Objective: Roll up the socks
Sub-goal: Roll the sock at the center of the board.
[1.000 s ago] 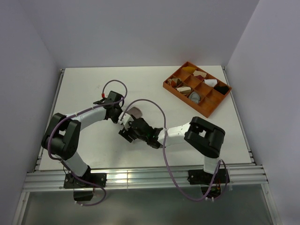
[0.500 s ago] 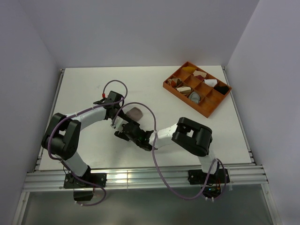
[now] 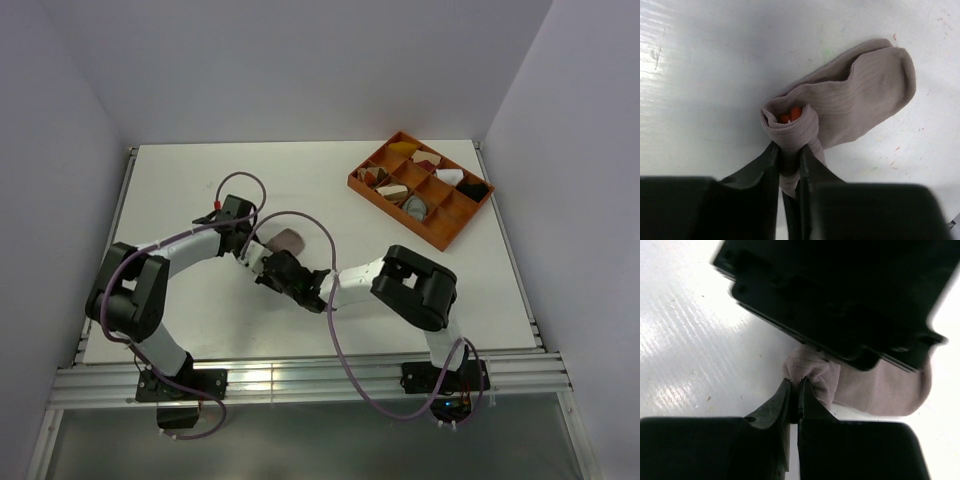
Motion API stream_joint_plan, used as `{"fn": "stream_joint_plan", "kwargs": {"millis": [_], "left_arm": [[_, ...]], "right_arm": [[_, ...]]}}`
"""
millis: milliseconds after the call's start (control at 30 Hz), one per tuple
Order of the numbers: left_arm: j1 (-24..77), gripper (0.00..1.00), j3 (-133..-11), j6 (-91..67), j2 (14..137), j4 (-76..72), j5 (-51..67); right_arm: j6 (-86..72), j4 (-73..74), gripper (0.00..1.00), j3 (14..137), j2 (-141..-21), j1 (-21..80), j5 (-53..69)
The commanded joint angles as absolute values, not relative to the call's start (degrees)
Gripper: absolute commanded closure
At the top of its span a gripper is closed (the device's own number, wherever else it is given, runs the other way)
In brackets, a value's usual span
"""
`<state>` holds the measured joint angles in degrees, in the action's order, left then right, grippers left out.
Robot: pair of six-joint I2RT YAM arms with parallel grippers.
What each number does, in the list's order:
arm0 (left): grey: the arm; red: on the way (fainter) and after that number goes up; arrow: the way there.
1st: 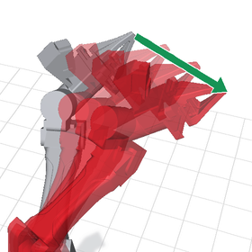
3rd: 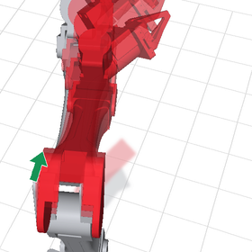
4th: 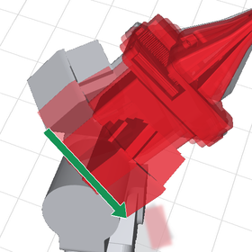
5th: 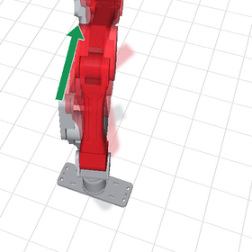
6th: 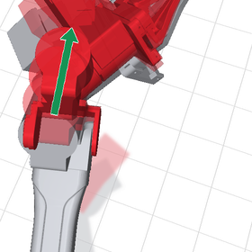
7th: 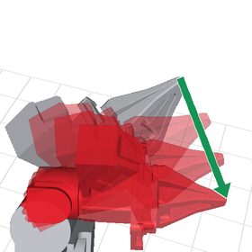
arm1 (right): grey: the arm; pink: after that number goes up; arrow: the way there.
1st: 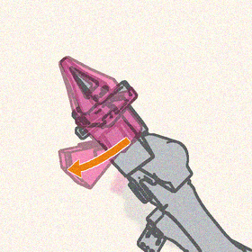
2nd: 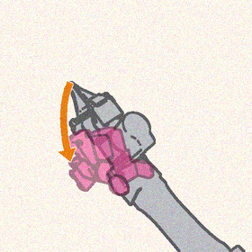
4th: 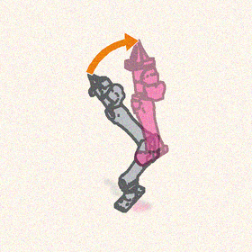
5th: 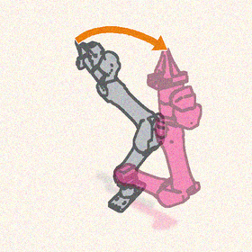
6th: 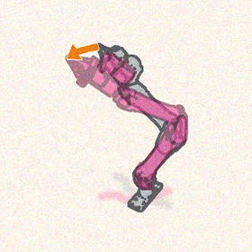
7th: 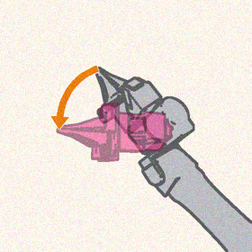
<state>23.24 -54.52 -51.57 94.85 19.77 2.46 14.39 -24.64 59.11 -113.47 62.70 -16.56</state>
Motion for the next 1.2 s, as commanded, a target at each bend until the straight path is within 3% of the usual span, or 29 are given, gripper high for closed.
{"fn": "stream_joint_plan", "kwargs": {"millis": [0, 133, 267, 667, 1167], "left_arm": [[21.5, 0.73, -52.7, -50.8, 92.6, 18.7, 5.6], [19.5, 0.48, -52.7, -50.7, 90.7, 17.5, 6.6], [17.4, 0.38, -52.3, -50.7, 88.5, 16.4, 7.0], [14.3, 0.36, -37.0, -57.4, 76.9, 2.6, 8.6], [16.1, 0.42, -27.8, -62.4, 78.3, -10.1, 11.0]], "right_arm": [[10.5, -15.4, 1.0, 60.6, -112.1, 59.8, -5.6], [7.7, -11.4, 1.0, 61.4, -110.9, 55.6, 5.5], [5.8, -7.5, 1.0, 63.1, -110.9, 52.3, 18.0], [-8.4, -3.3, 1.0, 71.4, -119.3, 42.8, 44.5], [-26.8, -13.9, 1.0, 70.2, -126.6, 37.1, 52.8]]}}
